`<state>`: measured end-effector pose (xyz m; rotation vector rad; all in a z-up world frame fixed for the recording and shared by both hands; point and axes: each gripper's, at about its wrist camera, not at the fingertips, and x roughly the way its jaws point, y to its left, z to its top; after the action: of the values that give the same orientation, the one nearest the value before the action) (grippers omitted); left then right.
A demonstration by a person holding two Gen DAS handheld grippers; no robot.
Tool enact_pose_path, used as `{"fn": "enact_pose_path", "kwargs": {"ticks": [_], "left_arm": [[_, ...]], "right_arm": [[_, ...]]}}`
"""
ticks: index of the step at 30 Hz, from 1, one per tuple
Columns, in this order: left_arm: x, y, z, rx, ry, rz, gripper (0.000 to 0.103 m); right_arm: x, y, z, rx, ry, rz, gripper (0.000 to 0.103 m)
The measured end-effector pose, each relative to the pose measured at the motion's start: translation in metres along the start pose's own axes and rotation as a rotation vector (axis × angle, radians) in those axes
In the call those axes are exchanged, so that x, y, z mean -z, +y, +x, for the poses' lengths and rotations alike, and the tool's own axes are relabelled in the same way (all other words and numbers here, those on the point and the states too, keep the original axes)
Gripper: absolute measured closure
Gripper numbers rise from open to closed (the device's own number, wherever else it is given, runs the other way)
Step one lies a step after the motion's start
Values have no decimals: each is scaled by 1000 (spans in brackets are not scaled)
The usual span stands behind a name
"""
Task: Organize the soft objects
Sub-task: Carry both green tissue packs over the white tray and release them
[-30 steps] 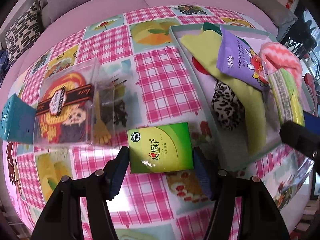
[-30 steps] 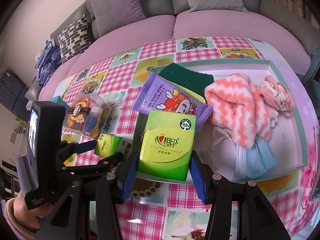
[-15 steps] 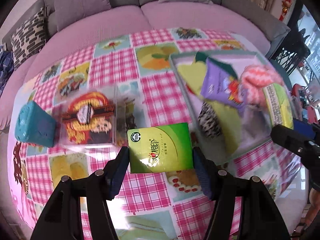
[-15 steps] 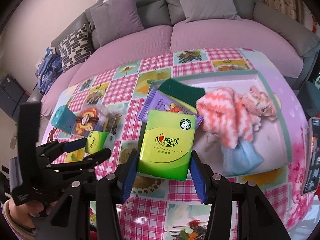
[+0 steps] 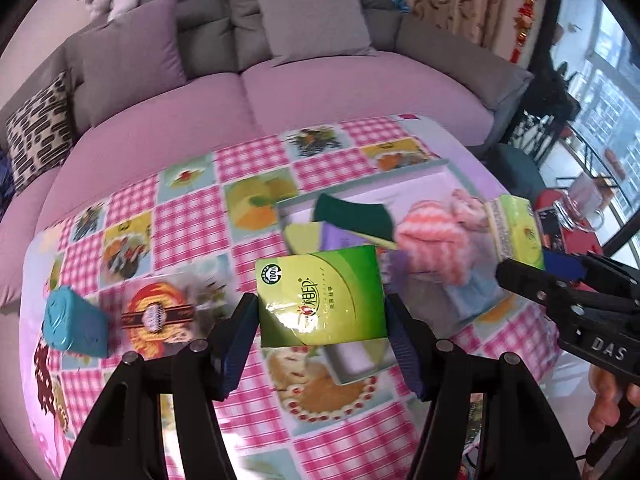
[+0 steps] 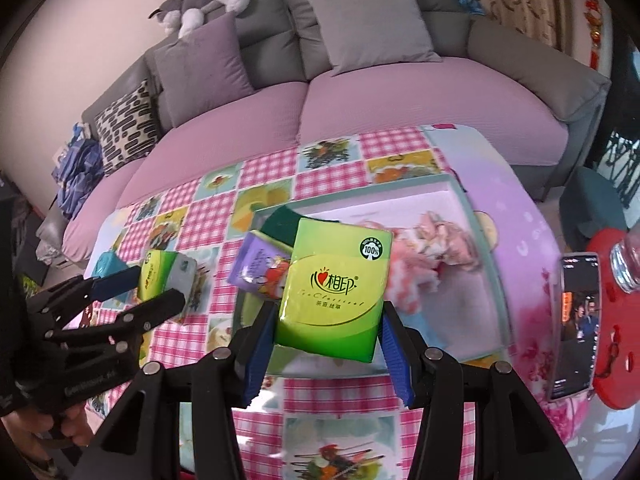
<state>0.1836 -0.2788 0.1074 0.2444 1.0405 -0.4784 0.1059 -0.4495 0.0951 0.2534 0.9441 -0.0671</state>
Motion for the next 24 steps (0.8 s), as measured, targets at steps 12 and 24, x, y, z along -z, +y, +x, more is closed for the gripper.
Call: {"fn": "enact_pose_path", "kwargs": {"ticks": [12,24], "left_arm": [[11,-46,42,45,92,81,38],[20,-58,84,43,177,110,38]], "right_arm": [[12,-34,27,18,62,61,50],[18,-38,66,10,139,68,50]]}}
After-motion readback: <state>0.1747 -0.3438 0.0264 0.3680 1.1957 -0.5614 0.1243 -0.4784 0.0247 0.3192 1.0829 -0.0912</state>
